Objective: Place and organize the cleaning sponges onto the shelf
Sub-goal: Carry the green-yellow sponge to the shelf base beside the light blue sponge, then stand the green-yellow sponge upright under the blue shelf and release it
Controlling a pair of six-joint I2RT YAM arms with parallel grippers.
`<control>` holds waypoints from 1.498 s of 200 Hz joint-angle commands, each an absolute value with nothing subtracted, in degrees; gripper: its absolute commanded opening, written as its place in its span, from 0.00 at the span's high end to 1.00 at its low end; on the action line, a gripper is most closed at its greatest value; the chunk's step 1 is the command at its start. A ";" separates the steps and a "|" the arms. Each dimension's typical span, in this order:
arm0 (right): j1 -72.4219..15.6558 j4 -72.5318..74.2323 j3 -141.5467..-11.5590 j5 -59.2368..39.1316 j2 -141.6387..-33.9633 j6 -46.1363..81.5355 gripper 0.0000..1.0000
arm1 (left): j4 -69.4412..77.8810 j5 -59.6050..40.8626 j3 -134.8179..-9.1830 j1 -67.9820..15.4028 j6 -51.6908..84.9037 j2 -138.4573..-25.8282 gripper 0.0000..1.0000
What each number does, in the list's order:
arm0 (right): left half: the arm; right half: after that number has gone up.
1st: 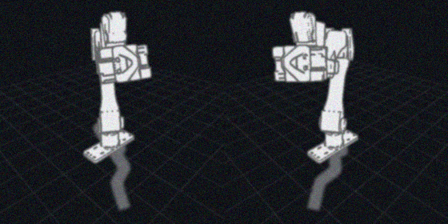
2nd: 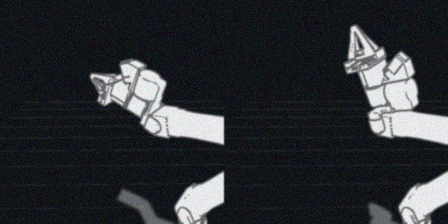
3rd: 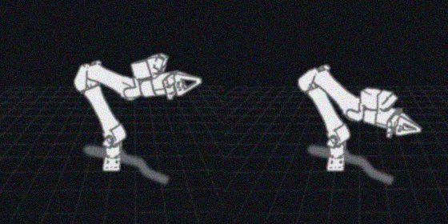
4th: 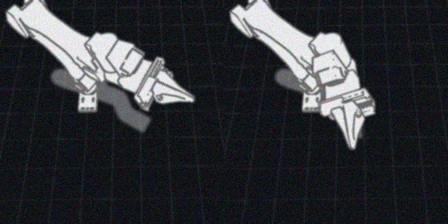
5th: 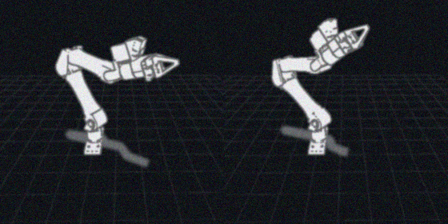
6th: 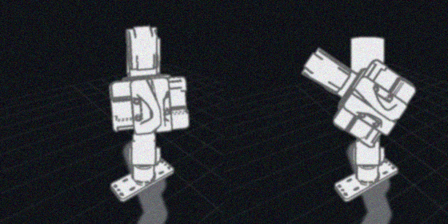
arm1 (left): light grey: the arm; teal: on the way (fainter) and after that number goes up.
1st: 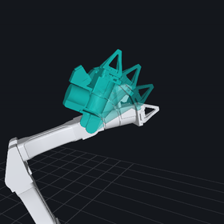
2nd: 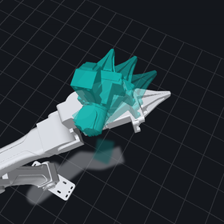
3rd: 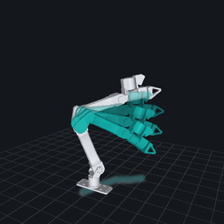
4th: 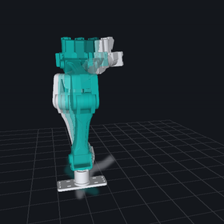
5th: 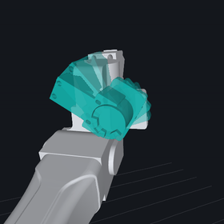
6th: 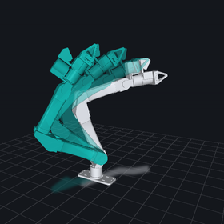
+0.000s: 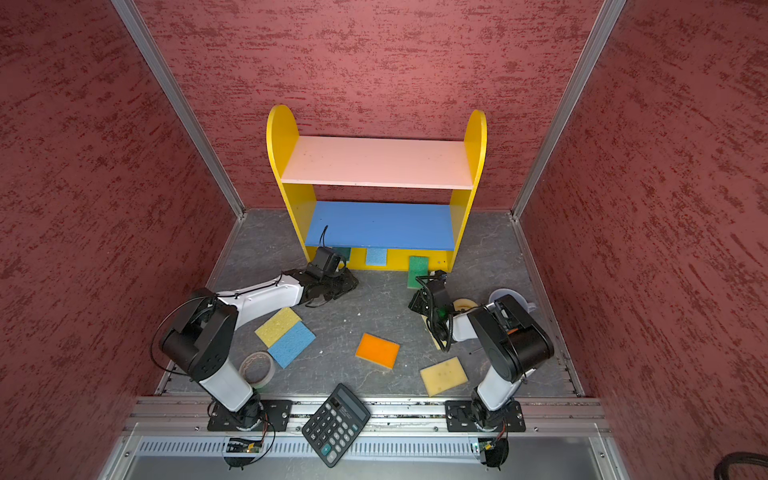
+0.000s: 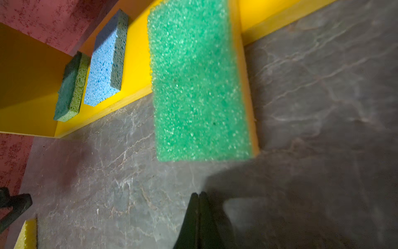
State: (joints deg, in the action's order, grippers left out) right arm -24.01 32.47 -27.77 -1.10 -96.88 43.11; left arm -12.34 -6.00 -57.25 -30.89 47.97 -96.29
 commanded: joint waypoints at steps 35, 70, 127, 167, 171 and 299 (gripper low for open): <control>-21.50 31.88 -33.18 0.53 -102.99 40.66 0.99 | -10.57 -6.55 -56.06 -29.86 47.80 -95.88 0.57; -20.31 30.81 -35.01 0.92 -103.97 38.33 0.98 | -10.70 -6.56 -56.17 -29.58 47.75 -96.50 0.57; -18.86 27.98 -33.37 2.54 -99.74 36.91 0.98 | -10.25 -7.12 -56.82 -29.60 47.95 -97.21 0.57; -18.00 27.80 -32.61 0.64 -96.70 36.84 0.97 | -9.76 -7.34 -56.57 -29.62 48.31 -97.56 0.57; -18.02 27.82 -32.52 0.47 -96.53 37.00 0.97 | -9.59 -7.45 -56.60 -29.61 48.34 -97.56 0.57; -16.08 28.04 -43.22 -8.53 -105.72 37.62 0.94 | -10.87 -6.88 -56.82 -29.51 47.99 -96.45 0.57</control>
